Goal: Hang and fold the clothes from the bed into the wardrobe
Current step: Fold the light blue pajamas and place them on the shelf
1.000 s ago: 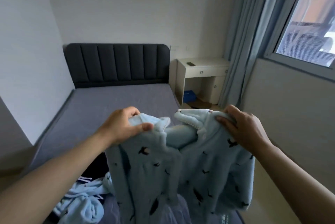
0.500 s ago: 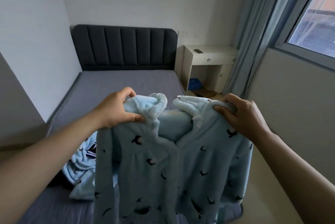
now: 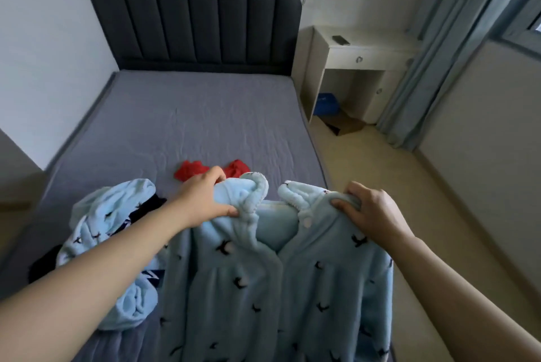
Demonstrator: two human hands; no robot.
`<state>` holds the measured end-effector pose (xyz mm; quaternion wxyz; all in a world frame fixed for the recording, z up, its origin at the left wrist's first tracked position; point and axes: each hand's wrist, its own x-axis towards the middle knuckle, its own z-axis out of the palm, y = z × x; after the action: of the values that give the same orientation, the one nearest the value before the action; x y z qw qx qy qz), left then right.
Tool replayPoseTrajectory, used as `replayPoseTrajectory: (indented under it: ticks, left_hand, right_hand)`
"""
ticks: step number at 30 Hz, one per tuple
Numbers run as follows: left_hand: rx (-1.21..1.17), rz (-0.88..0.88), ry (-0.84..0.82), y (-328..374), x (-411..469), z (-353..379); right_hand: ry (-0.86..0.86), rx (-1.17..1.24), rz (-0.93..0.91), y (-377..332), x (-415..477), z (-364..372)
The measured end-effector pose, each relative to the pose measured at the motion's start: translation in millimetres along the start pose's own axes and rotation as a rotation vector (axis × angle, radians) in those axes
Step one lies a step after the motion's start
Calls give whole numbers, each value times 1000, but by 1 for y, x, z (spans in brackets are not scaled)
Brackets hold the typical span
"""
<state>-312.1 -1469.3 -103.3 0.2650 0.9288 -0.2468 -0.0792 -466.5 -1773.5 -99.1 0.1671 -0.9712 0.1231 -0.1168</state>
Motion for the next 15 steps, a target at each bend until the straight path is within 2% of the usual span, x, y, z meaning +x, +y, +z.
replayPoseTrajectory:
  ticks: [4, 8, 11, 15]
  left_hand:
    - [90, -83, 33, -23, 123, 87]
    - [87, -143, 121, -60, 208, 173]
    - [62, -161, 53, -80, 216, 232]
    - [31, -207, -71, -104, 189, 298]
  right_hand:
    - [-113, 8, 84, 71, 107, 89]
    - [-178, 205, 245, 133, 185, 182]
    - [-247, 242, 287, 160, 188, 240]
    - [-400, 268, 341, 184, 150, 304]
